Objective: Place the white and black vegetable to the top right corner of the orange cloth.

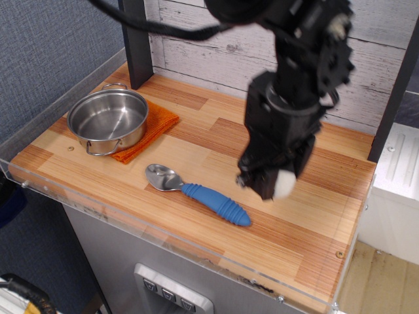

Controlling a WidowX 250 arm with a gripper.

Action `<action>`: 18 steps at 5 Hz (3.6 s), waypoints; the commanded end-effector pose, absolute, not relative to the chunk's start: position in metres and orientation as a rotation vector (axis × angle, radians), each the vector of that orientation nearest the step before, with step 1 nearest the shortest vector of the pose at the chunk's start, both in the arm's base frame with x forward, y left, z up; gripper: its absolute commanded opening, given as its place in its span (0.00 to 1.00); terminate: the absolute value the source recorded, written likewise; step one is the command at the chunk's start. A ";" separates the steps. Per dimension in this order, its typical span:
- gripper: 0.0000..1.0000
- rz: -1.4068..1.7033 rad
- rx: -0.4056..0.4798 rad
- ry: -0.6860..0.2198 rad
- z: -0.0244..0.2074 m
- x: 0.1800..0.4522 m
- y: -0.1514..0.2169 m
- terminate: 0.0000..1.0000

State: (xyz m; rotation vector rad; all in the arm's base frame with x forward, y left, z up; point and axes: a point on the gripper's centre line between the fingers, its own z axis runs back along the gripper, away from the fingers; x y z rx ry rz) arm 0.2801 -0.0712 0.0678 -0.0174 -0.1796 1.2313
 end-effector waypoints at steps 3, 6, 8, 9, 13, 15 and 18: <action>0.00 1.329 -0.035 -0.259 0.084 0.354 0.009 0.00; 0.00 1.414 0.029 -0.228 0.051 0.379 0.048 0.00; 0.00 1.440 0.038 -0.200 0.034 0.383 0.056 0.00; 0.00 1.439 0.038 -0.182 0.030 0.385 0.050 0.00; 1.00 1.536 0.060 -0.098 0.020 0.371 0.049 0.00; 1.00 1.529 0.032 -0.126 0.037 0.370 0.046 0.00; 1.00 1.508 -0.024 -0.220 0.089 0.365 0.042 0.00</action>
